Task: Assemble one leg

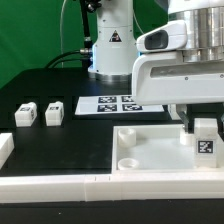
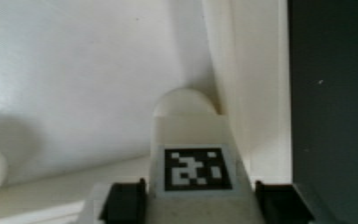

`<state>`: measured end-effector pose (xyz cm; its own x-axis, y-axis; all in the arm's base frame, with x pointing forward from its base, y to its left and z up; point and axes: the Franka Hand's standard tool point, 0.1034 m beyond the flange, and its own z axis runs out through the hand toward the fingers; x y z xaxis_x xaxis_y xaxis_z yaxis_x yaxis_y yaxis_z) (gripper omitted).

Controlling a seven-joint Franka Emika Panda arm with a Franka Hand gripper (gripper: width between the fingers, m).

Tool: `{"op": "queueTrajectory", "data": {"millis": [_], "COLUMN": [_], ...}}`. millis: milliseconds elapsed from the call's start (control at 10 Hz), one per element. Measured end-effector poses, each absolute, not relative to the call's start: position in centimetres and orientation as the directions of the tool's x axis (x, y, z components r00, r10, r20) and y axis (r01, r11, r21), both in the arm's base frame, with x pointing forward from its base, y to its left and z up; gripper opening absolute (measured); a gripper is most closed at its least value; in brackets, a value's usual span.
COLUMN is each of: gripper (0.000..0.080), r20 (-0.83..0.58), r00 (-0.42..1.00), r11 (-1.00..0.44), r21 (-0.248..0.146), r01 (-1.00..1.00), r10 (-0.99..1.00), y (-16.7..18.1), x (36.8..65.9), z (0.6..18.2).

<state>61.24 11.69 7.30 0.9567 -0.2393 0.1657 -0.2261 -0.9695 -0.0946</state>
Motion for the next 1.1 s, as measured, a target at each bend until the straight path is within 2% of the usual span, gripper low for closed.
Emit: {"op": "queueTrajectory", "data": {"millis": [300,500,800,1000,1100], "gripper": [0.0291,0.0291,0.0295,0.0297,0.0297], "r20": [0.159,0.134,0.063,0.023,-0.011], "r00": [0.939,0.859,0.624,0.454,0.321], "r11": [-0.951,-0.868,-0.624,-0.449,-0.312], "r21": [-0.107,-0.138,-0.189,-0.2,-0.203], "r01": [-0.291,-0.478,-0.759,-0.871,-0.928], "r10": [-0.305,-0.494,-0.779,-0.891,-0.947], "y": [11.7,11.7,12.0,12.4,12.8], "x": [61.2,61.3,61.2,61.2,61.2], "z": [7.3,7.3,7.4,7.6,7.6]}}
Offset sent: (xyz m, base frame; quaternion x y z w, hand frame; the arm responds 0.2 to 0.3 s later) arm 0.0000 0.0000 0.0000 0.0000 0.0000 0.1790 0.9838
